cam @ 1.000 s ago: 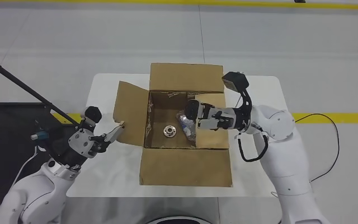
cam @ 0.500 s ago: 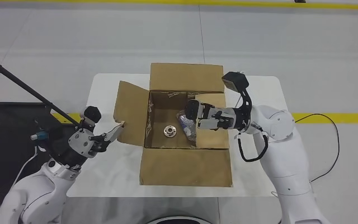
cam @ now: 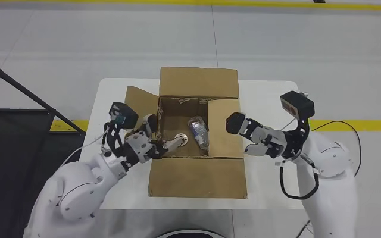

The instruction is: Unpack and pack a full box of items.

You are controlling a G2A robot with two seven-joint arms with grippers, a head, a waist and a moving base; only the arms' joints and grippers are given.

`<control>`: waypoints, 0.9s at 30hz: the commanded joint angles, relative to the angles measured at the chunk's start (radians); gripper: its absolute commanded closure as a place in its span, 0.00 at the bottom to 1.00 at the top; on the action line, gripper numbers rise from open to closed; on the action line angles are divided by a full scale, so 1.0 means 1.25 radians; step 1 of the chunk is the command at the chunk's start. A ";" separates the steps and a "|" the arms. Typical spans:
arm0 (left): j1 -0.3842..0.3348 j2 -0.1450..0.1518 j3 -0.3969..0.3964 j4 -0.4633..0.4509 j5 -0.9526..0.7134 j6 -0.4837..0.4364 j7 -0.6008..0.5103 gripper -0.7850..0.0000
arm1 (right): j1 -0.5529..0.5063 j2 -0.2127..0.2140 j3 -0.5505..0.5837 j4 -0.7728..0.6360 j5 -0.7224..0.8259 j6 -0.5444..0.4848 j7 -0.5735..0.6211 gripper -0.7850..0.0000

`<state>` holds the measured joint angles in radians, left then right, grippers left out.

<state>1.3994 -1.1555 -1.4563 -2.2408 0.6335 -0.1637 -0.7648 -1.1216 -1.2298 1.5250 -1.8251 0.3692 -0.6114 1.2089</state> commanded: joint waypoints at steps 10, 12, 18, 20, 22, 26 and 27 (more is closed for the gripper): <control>-0.230 -0.020 0.194 0.169 -0.081 0.159 -0.134 0.00 | -0.082 0.034 0.057 -0.004 0.039 -0.021 -0.021 0.00; -0.230 -0.020 0.194 0.169 -0.081 0.159 -0.134 0.00 | -0.082 0.034 0.057 -0.004 0.039 -0.021 -0.021 0.00; -0.228 -0.020 0.195 0.172 -0.085 0.159 -0.132 0.00 | -0.082 0.034 0.057 -0.004 0.039 -0.021 -0.021 0.00; -0.229 -0.023 0.209 0.199 -0.120 0.155 -0.119 0.00 | -0.088 0.035 0.059 -0.007 0.038 -0.016 -0.039 0.00; -0.252 -0.027 0.230 0.230 -0.134 0.165 -0.124 0.00 | -0.100 0.037 0.073 -0.012 0.031 -0.023 -0.060 0.00; -0.306 -0.039 0.280 0.300 -0.178 0.201 -0.119 0.00 | -0.130 0.043 0.132 -0.005 0.027 -0.048 -0.103 0.00; -0.320 -0.043 0.291 0.314 -0.193 0.205 -0.119 0.00 | -0.138 0.045 0.148 -0.002 0.032 -0.055 -0.110 0.00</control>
<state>1.0179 -1.2048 -1.1070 -1.8702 0.4128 0.0839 -0.9145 -1.2848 -1.1757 1.6896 -1.8305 0.4021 -0.6731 1.0787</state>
